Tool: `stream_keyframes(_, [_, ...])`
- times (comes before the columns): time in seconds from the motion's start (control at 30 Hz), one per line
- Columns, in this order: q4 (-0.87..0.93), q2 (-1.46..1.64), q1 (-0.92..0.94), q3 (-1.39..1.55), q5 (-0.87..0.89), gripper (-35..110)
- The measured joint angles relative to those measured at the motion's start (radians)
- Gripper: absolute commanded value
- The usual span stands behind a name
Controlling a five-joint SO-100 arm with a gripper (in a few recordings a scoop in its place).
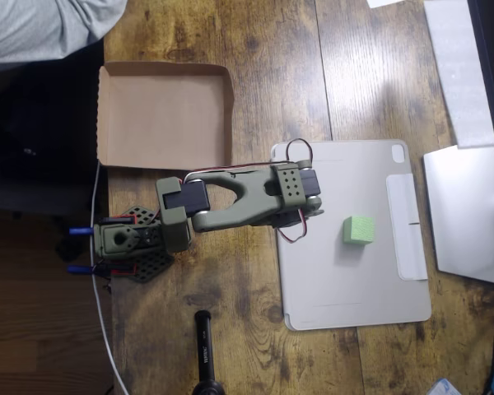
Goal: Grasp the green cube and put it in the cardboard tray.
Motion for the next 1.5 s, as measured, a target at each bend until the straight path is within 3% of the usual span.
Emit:
stream_keyframes(0.2, [0.0, -0.094, -0.095, -0.055, -0.089, 2])
stream_keyframes(0.53, [0.0, -0.097, -0.08, -0.121, -0.107, 5])
stream_keyframes(1.07, [0.006, -0.201, 0.155, -0.871, -0.146, 25])
stream_keyframes(1.5, [0.008, -0.486, 0.086, -1.167, -0.173, 31])
